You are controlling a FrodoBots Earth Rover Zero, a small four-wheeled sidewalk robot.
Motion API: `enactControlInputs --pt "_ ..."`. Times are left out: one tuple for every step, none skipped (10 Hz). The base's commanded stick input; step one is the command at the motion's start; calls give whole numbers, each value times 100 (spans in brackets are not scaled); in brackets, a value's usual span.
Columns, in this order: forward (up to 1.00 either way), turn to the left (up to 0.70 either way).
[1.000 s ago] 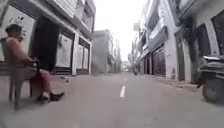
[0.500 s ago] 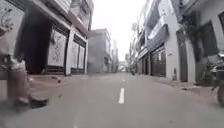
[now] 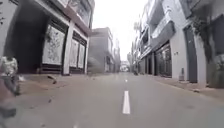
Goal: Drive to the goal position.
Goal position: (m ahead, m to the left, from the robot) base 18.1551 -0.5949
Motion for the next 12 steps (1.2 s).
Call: enactControlInputs --pt "100 -40" --pt "100 -40" --pt "100 -40" --pt "100 -40" --pt "100 -36" --pt "100 -9" --pt "100 0" --pt "100 0" --pt "100 0" --pt "100 0" --pt "100 0" --pt "100 0"
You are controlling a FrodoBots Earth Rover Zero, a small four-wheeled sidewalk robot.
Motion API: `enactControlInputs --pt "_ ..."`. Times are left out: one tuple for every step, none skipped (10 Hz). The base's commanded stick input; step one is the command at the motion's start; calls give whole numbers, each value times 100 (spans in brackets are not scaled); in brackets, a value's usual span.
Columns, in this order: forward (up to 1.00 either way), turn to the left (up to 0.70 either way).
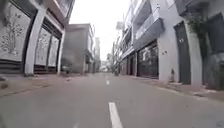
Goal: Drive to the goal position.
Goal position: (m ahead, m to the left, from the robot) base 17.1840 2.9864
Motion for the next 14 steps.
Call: enactControlInputs --pt "100 0" --pt "100 0" --pt "100 0" --pt "100 0" --pt "100 0" --pt "100 0" --pt "100 0" --pt "100 0" --pt "100 0" --pt "100 0" --pt "100 0" --pt "100 0" --pt "100 0" --pt "100 0"
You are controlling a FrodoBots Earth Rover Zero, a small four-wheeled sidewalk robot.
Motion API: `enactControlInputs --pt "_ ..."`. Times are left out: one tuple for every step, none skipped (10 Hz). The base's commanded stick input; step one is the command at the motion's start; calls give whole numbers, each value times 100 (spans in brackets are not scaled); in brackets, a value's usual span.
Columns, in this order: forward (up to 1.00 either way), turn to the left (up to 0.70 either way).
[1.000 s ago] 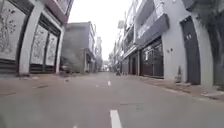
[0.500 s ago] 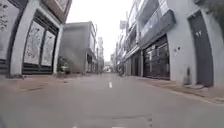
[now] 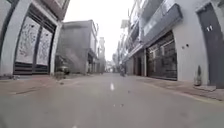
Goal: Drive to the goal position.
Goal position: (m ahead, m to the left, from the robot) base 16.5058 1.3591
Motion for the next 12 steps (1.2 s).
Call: enactControlInputs --pt "100 0" --pt "100 0" --pt "100 0" --pt "100 0" --pt "100 0" --pt "100 0" --pt "100 0" --pt "100 0" --pt "100 0" --pt "100 0" --pt "100 0" --pt "100 0"
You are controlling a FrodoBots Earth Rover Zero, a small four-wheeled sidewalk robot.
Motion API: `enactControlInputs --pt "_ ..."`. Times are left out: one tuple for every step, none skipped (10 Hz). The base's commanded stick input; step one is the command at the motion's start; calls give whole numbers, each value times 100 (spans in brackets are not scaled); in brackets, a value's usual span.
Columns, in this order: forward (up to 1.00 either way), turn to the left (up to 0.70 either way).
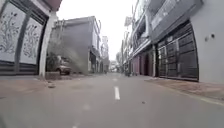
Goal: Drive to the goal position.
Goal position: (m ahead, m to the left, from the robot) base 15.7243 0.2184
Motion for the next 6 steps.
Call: enactControlInputs --pt "100 0" --pt "100 0" --pt "100 0" --pt "100 0" --pt "100 0" --pt "100 0"
